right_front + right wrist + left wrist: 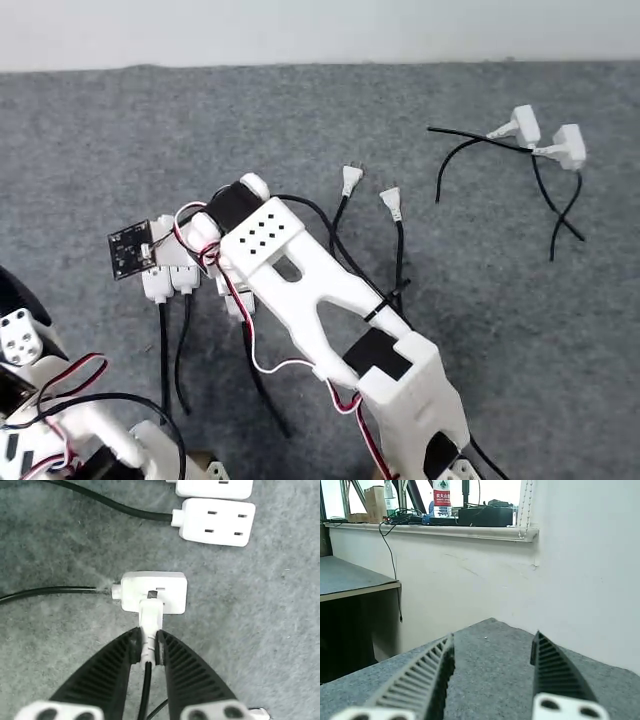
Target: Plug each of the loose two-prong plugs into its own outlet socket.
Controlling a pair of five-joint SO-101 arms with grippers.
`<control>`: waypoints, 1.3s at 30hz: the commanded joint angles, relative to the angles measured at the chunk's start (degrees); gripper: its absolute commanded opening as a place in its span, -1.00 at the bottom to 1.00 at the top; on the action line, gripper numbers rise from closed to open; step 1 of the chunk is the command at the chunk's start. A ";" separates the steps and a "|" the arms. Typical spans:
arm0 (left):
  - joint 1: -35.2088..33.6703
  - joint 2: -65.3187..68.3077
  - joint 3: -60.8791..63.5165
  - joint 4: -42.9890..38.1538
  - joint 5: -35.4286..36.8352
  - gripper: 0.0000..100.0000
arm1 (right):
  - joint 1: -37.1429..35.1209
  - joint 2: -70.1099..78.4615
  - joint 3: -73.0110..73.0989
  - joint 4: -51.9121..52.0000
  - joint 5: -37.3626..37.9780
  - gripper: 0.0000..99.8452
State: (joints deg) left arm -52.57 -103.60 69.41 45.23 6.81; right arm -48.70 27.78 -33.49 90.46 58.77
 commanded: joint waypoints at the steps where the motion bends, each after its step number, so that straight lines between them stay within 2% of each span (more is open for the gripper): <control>1: -0.09 -1.05 -3.30 0.26 0.70 -0.51 | -0.04 -2.59 -1.76 -0.22 -0.35 -0.98; 11: -0.09 -1.05 -3.30 0.26 0.70 -0.51 | 0.66 0.75 -1.76 -1.54 2.46 -0.98; 26: -0.09 -1.05 -3.12 0.26 0.70 -0.51 | 2.24 4.35 -1.67 -0.92 2.81 -0.98; 39: -0.09 -1.05 -3.12 0.26 0.70 -0.51 | -0.92 4.53 -2.64 -0.75 0.97 -0.98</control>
State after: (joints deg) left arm -52.57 -103.60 69.41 45.23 6.81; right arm -47.65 32.79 -33.49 89.76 60.79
